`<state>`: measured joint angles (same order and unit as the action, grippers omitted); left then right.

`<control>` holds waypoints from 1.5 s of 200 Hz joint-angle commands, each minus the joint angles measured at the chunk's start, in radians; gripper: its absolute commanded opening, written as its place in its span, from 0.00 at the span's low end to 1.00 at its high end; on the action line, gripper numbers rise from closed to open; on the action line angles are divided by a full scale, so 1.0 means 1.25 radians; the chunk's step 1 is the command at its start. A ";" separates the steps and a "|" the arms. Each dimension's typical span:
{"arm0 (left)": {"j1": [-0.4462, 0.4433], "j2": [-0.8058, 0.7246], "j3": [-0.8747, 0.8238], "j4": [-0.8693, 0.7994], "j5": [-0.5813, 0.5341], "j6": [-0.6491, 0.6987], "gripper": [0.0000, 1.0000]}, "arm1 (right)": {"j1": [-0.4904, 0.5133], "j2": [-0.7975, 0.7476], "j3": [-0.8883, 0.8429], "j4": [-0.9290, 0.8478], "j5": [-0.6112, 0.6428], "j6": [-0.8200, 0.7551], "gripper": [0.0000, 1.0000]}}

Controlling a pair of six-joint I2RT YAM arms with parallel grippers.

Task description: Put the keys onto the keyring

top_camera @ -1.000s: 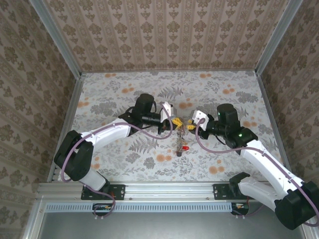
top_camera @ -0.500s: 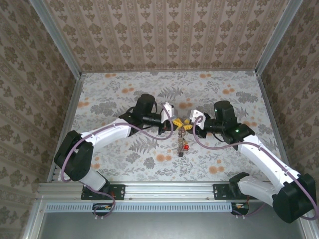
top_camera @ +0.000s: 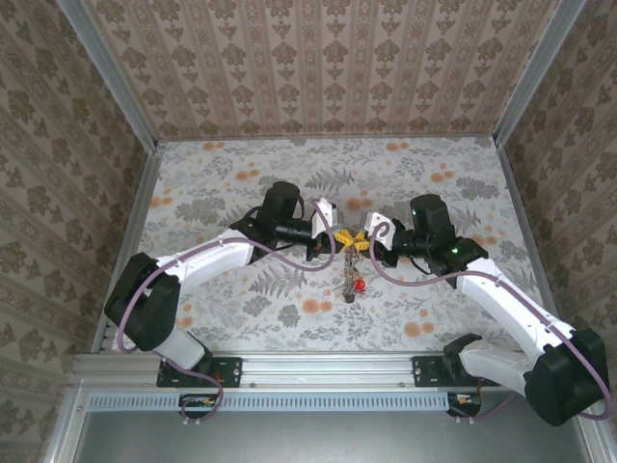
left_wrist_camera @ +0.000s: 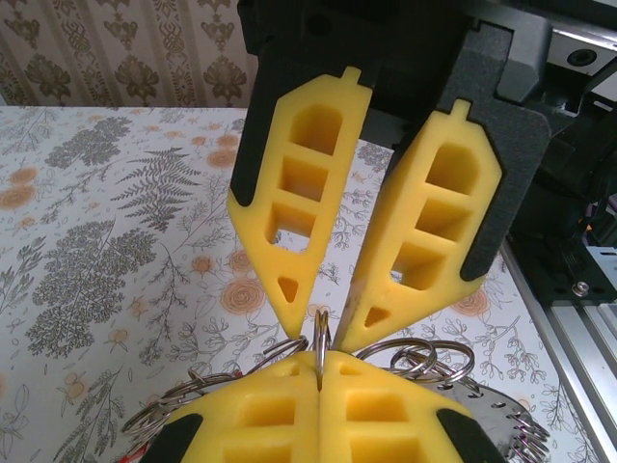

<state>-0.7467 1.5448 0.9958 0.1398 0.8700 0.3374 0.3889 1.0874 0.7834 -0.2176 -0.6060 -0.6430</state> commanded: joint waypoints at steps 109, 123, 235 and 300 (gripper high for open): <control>-0.045 -0.025 0.096 -0.218 -0.113 0.190 0.22 | 0.021 0.003 0.071 -0.105 0.047 -0.053 0.02; -0.048 -0.018 0.107 -0.241 -0.124 0.204 0.22 | 0.025 0.002 0.072 -0.106 0.051 -0.054 0.02; -0.047 -0.009 0.109 -0.196 -0.082 0.161 0.00 | 0.031 -0.005 0.051 -0.061 0.072 -0.036 0.09; -0.003 -0.030 0.045 0.039 0.074 -0.006 0.00 | -0.010 0.028 -0.034 0.085 -0.065 0.088 0.17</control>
<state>-0.7589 1.5402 1.0626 0.0174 0.8349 0.4274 0.3836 1.1084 0.7853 -0.2218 -0.6121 -0.6048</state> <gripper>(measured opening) 0.043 0.171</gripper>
